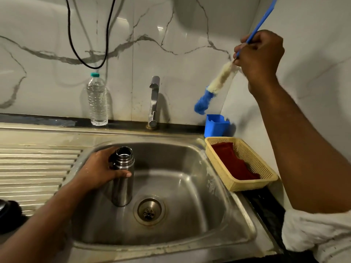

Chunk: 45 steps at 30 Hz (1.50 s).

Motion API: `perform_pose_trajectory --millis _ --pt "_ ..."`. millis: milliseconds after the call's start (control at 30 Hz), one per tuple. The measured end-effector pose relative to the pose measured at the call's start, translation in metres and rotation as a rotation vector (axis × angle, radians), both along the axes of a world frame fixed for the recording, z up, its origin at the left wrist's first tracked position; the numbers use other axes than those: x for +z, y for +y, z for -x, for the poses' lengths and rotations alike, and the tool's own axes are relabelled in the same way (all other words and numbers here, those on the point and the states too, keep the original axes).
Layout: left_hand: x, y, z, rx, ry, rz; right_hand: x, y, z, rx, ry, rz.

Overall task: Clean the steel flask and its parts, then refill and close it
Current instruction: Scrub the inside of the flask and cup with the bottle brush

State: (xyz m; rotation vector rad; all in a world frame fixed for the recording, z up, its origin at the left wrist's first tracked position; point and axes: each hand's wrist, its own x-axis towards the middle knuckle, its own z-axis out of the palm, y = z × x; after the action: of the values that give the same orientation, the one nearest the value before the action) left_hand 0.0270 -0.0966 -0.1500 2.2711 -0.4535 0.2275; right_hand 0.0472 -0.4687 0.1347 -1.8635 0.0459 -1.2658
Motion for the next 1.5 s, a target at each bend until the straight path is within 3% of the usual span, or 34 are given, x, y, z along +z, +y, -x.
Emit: perform_pose_trajectory --millis 300,567,767,1000,1233,1433,1500 --pt "-0.002 0.007 -0.002 0.021 0.073 0.112 -0.083 0.085 0.04 0.342 0.103 -0.314" --pt "-0.006 0.004 -0.009 0.013 0.115 0.112 -0.126 0.124 0.039 0.417 0.127 -0.328" --pt "-0.009 0.003 -0.013 0.003 0.152 0.098 -0.118 0.134 0.047 0.476 0.118 -0.059" --pt "-0.011 0.003 -0.014 -0.001 0.202 0.137 -0.088 0.156 0.06 0.598 0.24 0.304" --pt "-0.013 0.002 -0.015 -0.041 0.266 0.162 -0.074 0.173 0.057 0.739 0.408 0.417" --pt "-0.013 0.003 -0.015 -0.009 0.182 0.145 -0.086 0.198 0.05 0.547 0.407 0.334" --pt "-0.013 0.002 -0.014 -0.028 0.16 0.136 -0.108 0.209 0.052 0.438 0.419 0.41"
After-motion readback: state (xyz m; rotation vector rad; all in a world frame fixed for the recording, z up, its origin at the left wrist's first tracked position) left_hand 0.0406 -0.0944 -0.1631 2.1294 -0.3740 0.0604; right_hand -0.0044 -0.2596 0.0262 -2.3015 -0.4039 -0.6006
